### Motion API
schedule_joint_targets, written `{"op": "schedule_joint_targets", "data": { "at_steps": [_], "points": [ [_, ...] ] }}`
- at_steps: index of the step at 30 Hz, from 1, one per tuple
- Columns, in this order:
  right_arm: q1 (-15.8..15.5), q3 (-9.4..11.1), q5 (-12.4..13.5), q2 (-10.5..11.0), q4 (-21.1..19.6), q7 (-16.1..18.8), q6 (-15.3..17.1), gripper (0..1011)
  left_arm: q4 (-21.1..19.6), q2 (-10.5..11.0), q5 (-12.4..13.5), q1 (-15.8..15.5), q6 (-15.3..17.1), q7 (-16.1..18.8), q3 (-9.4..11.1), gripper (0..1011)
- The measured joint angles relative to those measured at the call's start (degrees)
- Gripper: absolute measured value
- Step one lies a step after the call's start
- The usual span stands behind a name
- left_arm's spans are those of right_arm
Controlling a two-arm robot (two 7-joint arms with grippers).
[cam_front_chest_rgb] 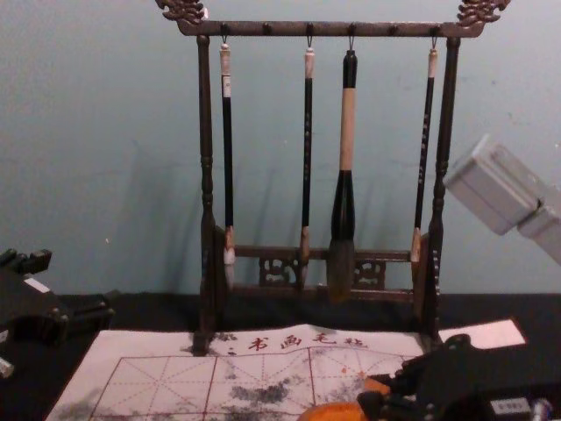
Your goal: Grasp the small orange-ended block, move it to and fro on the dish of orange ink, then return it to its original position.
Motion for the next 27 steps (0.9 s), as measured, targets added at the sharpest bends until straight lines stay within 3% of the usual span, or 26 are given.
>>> {"op": "schedule_joint_targets", "data": {
  "at_steps": [27],
  "points": [
    [-0.2, -2.0, -0.2, 0.1, -2.8, 1.8, 1.1, 82, 0.0, 0.0, 0.0, 0.0, 0.0, 0.0, 0.0, 1001]
  ]
}}
